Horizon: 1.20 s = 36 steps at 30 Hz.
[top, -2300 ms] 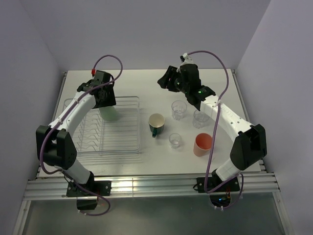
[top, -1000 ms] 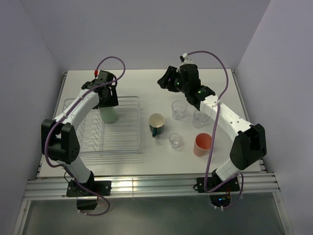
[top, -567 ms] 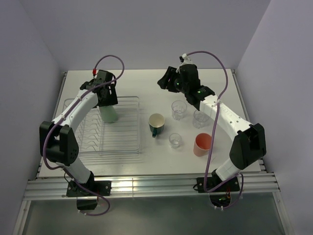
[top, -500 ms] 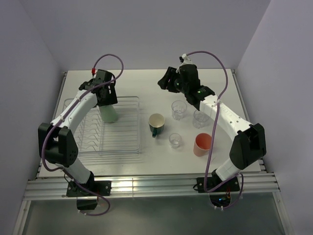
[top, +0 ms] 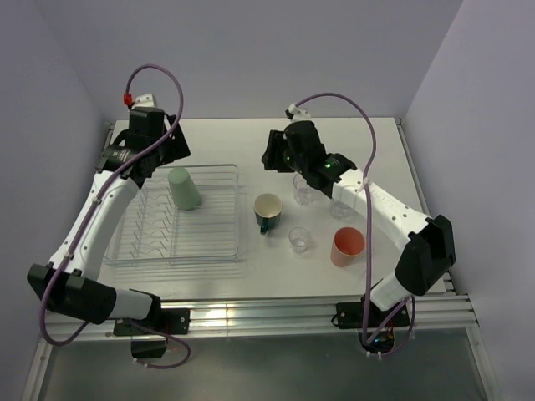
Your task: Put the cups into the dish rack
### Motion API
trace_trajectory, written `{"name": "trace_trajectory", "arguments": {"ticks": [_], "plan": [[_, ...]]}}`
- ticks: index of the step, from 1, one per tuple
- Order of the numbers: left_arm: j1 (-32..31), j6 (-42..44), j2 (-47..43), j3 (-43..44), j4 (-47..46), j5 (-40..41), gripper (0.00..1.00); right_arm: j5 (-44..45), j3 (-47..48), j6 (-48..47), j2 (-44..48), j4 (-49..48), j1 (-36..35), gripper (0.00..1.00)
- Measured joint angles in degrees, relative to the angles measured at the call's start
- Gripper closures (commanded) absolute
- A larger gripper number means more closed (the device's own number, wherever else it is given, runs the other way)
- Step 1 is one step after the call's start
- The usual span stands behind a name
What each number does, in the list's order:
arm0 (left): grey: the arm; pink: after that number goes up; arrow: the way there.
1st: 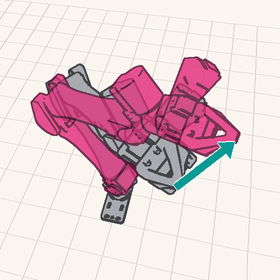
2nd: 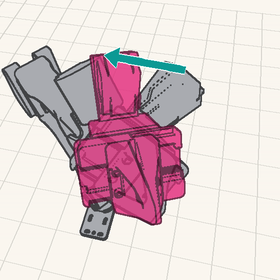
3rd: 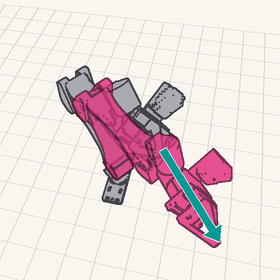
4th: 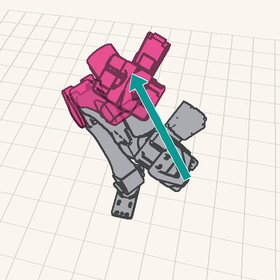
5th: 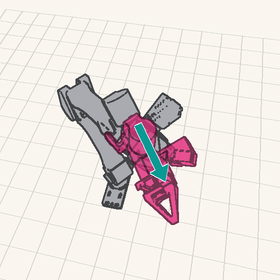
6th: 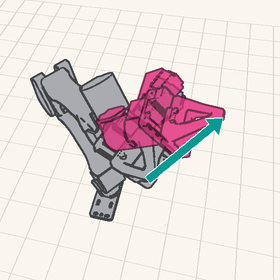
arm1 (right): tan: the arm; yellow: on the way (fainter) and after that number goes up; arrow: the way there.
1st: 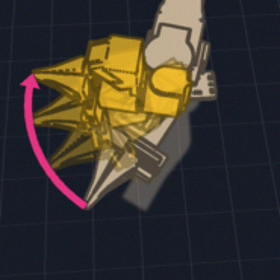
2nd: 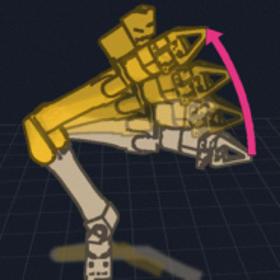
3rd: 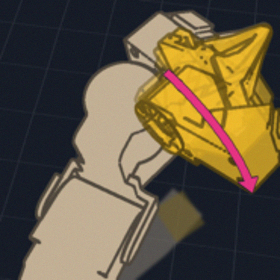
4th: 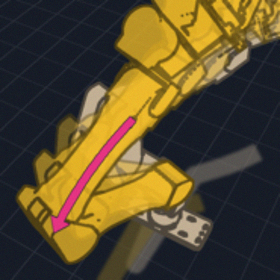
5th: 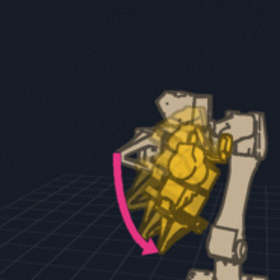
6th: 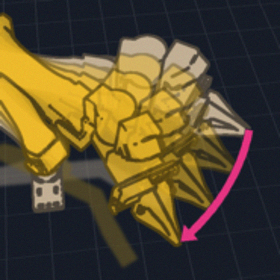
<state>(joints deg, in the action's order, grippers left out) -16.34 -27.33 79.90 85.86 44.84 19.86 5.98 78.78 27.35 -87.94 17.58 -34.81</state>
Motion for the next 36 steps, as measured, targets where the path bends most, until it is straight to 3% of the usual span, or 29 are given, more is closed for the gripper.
{"name": "trace_trajectory", "arguments": {"ticks": [11,36], "plan": [[-0.83,-0.98,-6.95,0.0,-2.19,-7.23,0.13,6.56,-3.21,-1.29,2.1,6.03,-12.13,0.42],[-1.4,-1.01,-6.95,-0.92,-2.38,-9.62,0.12,7.48,-9.05,0.26,-6.71,6.01,-15.89,0.48]]}}
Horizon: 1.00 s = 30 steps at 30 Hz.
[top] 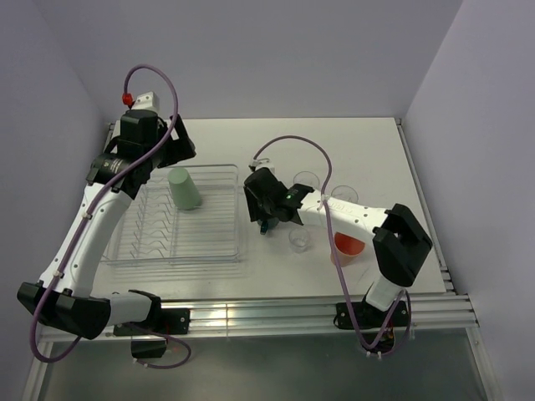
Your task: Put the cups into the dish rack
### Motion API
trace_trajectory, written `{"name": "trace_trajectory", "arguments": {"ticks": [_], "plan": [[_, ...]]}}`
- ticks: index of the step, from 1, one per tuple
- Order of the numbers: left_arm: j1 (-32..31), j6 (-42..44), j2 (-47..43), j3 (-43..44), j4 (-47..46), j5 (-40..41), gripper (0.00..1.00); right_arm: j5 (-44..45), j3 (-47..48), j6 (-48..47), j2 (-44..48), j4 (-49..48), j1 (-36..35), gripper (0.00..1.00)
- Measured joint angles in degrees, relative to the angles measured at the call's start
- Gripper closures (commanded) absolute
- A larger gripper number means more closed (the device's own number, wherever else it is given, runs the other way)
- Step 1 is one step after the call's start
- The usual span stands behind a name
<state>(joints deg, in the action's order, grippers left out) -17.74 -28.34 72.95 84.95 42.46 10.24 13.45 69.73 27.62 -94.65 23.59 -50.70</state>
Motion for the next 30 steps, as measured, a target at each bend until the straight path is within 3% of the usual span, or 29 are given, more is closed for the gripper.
{"name": "trace_trajectory", "arguments": {"ticks": [8,11,14,15,16,30], "plan": [[0.0,-0.02,0.0,-1.53,-0.2,0.0,0.12,0.28,0.0,-0.07,-3.32,-0.13,-0.09,0.55],[0.0,-0.02,0.0,-1.7,-0.28,0.0,0.12,0.59,0.09,-0.11,-3.89,-0.17,-0.09,0.63],[0.0,-0.04,0.0,-2.16,-0.61,-0.04,0.13,0.68,0.63,-0.37,-4.44,-0.72,-0.17,0.86],[0.0,-0.04,0.0,-2.29,-0.72,-0.09,0.13,1.27,0.83,-0.46,-4.5,-0.52,-0.17,0.97],[0.0,-0.04,0.0,-2.43,-0.83,-0.11,0.14,2.03,1.09,-1.05,-4.5,-0.17,-0.17,1.0],[0.0,-1.22,0.0,-3.02,-1.99,-4.46,0.12,2.43,6.71,-1.9,-2.89,7.78,0.04,1.0]]}}
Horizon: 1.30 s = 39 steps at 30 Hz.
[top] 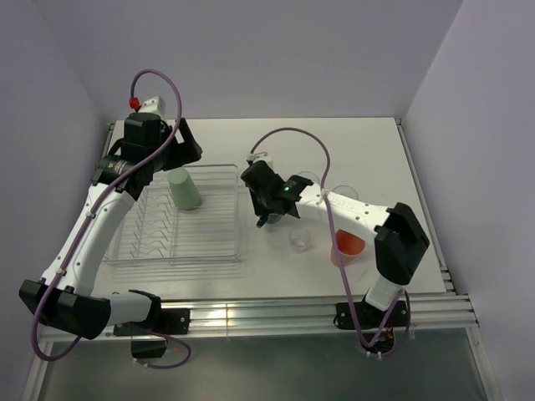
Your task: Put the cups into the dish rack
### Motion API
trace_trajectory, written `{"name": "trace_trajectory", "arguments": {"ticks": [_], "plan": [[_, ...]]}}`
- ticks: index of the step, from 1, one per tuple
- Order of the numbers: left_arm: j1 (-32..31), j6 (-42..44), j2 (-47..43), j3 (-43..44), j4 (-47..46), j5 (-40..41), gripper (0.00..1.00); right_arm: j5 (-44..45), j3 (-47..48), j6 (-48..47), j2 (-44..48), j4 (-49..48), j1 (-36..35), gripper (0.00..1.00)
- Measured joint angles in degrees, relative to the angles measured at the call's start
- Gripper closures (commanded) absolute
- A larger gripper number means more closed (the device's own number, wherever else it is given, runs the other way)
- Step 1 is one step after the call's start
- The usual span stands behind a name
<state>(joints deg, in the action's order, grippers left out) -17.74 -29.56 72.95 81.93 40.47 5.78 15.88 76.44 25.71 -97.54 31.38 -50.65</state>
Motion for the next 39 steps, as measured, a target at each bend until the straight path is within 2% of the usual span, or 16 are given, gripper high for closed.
{"name": "trace_trajectory", "arguments": {"ticks": [7,10,16,22,28,39], "plan": [[0.48,-1.38,0.15,0.0,-2.01,-8.41,0.11,-1.27,0.85,-0.59,11.5,0.72,2.51,1.0],[2.69,-3.08,0.13,-0.96,-6.14,-16.96,0.09,-6.51,0.87,-0.22,16.39,-2.01,6.69,1.0],[9.79,-11.08,-0.63,-10.73,-22.43,-37.0,0.01,-18.56,0.85,2.89,20.09,-12.13,15.85,1.0],[10.4,-21.64,-0.24,-17.77,-39.91,-50.18,0.01,-32.76,-2.71,10.03,20.09,-26.16,20.26,1.0],[10.43,-27.82,-0.24,-19.89,-50.73,-54.8,0.01,-42.34,-7.52,17.73,20.0,-40.26,21.24,1.0],[10.4,-31.19,0.28,-20.59,-55.98,-57.07,0.01,-50.58,-10.56,28.22,18.6,-61.94,21.29,1.0]]}}
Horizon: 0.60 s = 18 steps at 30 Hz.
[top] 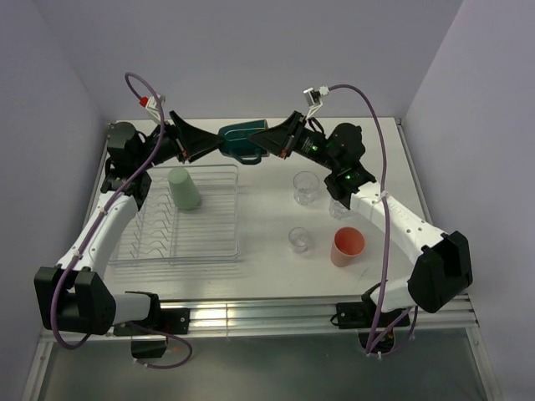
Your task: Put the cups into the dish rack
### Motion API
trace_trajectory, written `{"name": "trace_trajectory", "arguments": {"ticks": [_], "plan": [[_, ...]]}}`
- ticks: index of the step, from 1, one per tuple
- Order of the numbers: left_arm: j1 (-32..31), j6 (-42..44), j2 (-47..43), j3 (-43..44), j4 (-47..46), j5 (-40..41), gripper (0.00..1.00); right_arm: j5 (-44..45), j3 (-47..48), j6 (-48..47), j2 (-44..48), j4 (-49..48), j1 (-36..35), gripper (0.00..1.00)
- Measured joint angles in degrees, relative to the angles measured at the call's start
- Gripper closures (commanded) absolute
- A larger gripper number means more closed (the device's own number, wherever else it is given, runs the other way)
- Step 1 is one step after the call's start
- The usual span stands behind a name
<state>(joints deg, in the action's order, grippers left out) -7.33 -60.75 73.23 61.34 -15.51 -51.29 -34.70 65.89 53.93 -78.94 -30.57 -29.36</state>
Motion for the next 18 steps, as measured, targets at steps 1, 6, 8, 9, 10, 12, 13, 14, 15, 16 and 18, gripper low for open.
{"name": "trace_trajectory", "arguments": {"ticks": [1,6,8,9,10,12,13,14,15,16,18], "plan": [[-0.02,-0.37,0.11,0.0,-0.5,-0.35,0.01,-0.55,0.0,0.79,-0.39,-1.51,0.0,1.0],[-0.42,-1.84,0.17,-0.28,-3.58,-1.16,0.01,-2.32,0.0,4.31,-2.89,-6.36,0.11,1.0],[-0.72,-2.47,0.26,-0.48,-4.87,-1.57,0.01,-2.89,0.0,5.42,-3.72,-7.65,0.11,1.0],[-0.94,-2.82,0.37,-0.5,-5.44,-1.79,0.01,-3.1,0.0,5.9,-4.04,-8.33,0.11,1.0],[-1.18,-3.06,0.52,-0.52,-6.08,-1.95,0.01,-3.37,0.0,6.38,-4.39,-8.98,0.11,1.0],[-1.77,-3.45,0.76,-0.59,-6.64,-2.12,0.01,-3.87,0.0,7.02,-4.79,-10.05,0.11,1.0],[-2.03,-3.5,0.76,-0.63,-6.8,-2.25,0.01,-4.04,0.0,7.39,-4.9,-10.54,0.11,1.0],[-2.34,-3.52,0.85,-0.7,-7.02,-2.32,0.01,-4.2,0.0,7.74,-4.92,-10.88,0.11,1.0],[-2.64,-3.54,0.87,-0.79,-7.21,-2.4,0.01,-4.37,0.0,8.0,-4.92,-11.23,0.11,1.0],[-2.91,-3.61,0.92,-0.92,-7.5,-2.43,0.01,-4.48,0.0,8.24,-4.92,-11.85,0.11,1.0],[-3.28,-4.02,0.92,-1.03,-7.98,-2.47,0.01,-4.83,0.0,8.5,-4.96,-12.76,0.11,1.0]]}}
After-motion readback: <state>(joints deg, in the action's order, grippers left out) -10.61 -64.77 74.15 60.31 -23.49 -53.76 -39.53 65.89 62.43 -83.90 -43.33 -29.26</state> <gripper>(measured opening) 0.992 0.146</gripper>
